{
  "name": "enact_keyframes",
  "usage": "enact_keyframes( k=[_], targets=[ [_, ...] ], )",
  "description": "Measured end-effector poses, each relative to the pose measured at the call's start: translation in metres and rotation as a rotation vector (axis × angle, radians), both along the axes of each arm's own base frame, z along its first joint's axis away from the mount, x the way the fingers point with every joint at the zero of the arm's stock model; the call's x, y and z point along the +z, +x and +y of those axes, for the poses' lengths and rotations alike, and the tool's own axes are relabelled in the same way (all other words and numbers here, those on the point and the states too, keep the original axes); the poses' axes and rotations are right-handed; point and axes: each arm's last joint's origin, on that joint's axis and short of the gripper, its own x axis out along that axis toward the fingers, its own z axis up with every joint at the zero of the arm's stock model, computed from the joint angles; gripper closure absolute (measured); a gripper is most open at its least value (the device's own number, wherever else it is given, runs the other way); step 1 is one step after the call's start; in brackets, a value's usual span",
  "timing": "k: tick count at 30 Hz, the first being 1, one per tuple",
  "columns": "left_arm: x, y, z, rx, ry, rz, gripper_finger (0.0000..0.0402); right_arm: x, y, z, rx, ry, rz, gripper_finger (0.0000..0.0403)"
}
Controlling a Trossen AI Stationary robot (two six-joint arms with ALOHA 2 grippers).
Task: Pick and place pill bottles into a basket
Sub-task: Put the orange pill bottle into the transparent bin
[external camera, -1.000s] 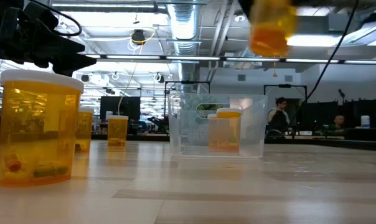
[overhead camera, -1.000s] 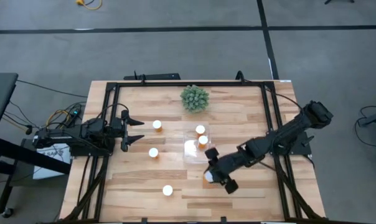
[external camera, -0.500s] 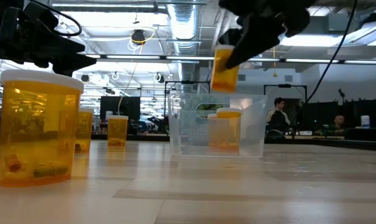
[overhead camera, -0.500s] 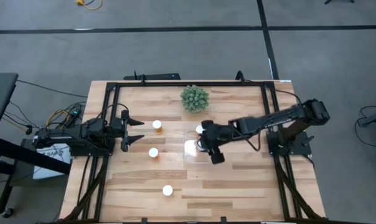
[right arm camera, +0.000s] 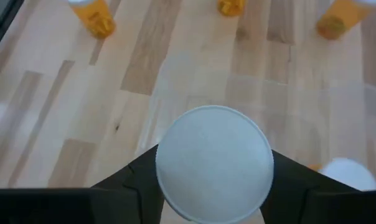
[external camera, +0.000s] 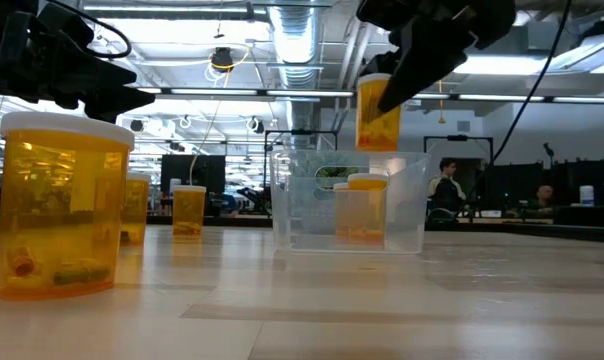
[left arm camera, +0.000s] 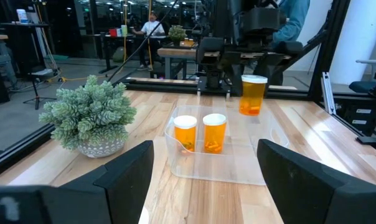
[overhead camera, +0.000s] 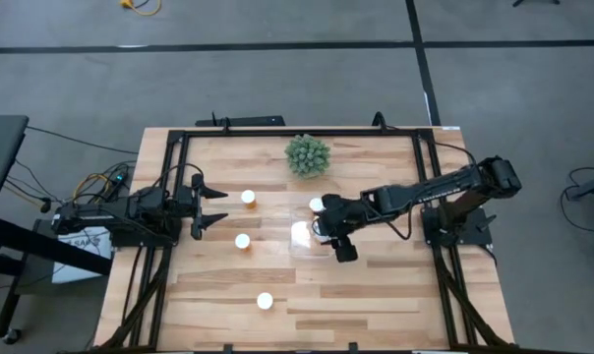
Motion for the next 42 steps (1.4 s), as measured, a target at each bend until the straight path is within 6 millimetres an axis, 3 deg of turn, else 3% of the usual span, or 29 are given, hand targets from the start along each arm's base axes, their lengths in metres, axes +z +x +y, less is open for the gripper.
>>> enact_keyframes(
  k=[10, 18, 27, 33, 42],
  targets=[
    [0.0, 0.0, 0.0, 0.0, 0.0, 0.001, 0.0125, -0.042, 0.015, 0.01, -0.001, -0.009, 0.127, 0.0225],
    [0.0, 0.0, 0.0, 0.0, 0.0, 0.001, 0.0125, -0.075, 0.023, 0.012, -0.014, -0.011, 0.222, 0.0189],
    [0.0, 0.0, 0.0, 0.0, 0.0, 0.0, 0.0125, -0.071, 0.026, 0.014, 0.012, 0.04, 0.185, 0.021],
    [0.0, 0.0, 0.0, -0.001, 0.0, 0.0, 0.0125, -0.059, 0.025, 0.013, 0.009, 0.041, 0.138, 0.0184],
    [0.0, 0.0, 0.0, 0.0, 0.0, 0.0, 0.0125, -0.059, 0.021, 0.012, 0.015, 0.03, 0.165, 0.0164]
  ],
)
